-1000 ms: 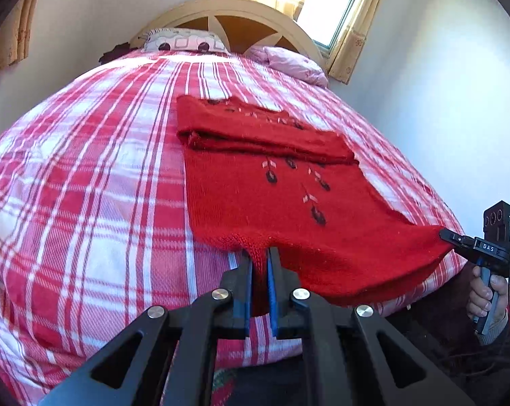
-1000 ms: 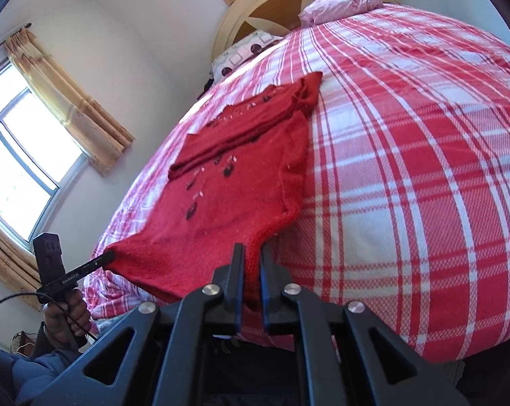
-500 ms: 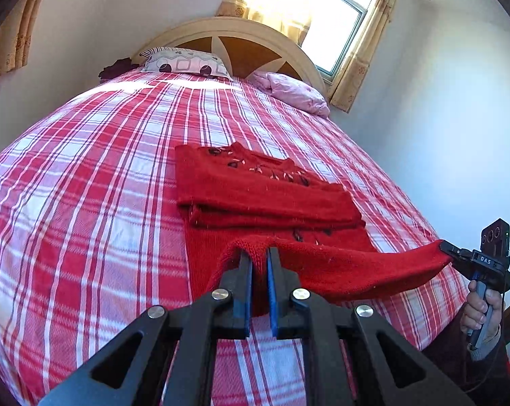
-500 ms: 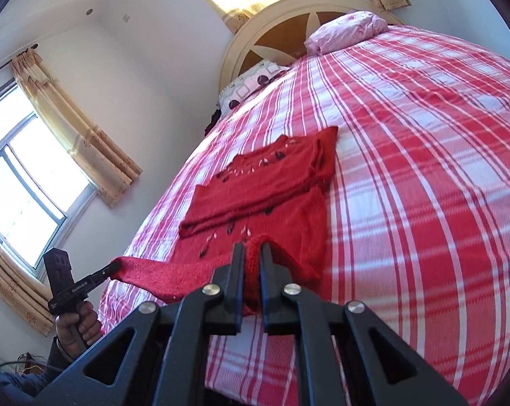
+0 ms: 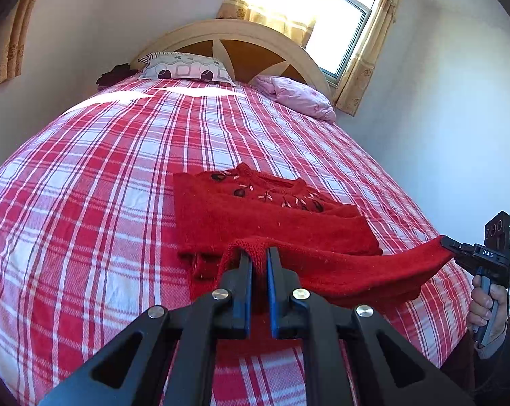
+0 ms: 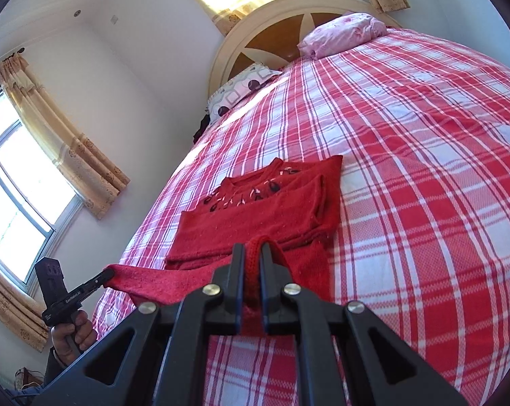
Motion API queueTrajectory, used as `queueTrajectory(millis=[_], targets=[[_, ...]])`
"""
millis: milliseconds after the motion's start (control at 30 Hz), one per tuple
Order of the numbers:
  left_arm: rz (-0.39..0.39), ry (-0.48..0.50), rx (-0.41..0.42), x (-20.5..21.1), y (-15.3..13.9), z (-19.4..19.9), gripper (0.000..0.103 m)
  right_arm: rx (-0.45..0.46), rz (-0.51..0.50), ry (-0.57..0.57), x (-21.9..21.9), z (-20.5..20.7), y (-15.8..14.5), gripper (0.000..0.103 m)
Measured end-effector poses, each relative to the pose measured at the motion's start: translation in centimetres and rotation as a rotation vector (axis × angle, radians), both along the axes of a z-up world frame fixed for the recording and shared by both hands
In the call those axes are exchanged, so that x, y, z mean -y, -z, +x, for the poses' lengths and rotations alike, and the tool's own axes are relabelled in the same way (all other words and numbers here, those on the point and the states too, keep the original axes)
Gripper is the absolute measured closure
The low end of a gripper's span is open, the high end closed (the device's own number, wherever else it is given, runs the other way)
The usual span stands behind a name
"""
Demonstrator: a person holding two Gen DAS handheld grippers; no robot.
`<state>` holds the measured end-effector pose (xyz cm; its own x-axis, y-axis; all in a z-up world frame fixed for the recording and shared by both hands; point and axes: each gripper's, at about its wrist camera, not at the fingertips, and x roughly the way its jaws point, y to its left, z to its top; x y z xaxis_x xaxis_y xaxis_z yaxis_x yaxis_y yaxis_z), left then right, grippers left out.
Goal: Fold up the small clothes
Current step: 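Lift the hem with both grippers and fold it over onto the collar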
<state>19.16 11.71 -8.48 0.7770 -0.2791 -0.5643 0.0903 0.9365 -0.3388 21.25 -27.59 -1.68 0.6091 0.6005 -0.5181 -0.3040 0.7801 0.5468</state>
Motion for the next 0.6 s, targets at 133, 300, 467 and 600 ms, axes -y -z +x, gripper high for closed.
queueTrajectory(millis=[133,300,467,600], targets=[[0.008,-0.008,0.008,-0.4,-0.6,2.3,0.096,0.002,-0.017,0.007,-0.5,2.0,-0.9,0.093],[0.016,-0.011,0.002,-0.9,-0.8,5.7,0.096,0.007,-0.045,0.014,-1.1,4.6,-2.2,0.093],[0.021,-0.017,-0.028,-1.3,-0.1,9.3,0.096,-0.007,-0.062,0.028,-1.7,8.0,-2.3,0.093],[0.019,-0.025,-0.051,-1.6,0.8,12.0,0.096,-0.049,-0.072,0.034,-2.3,10.5,-1.3,0.093]])
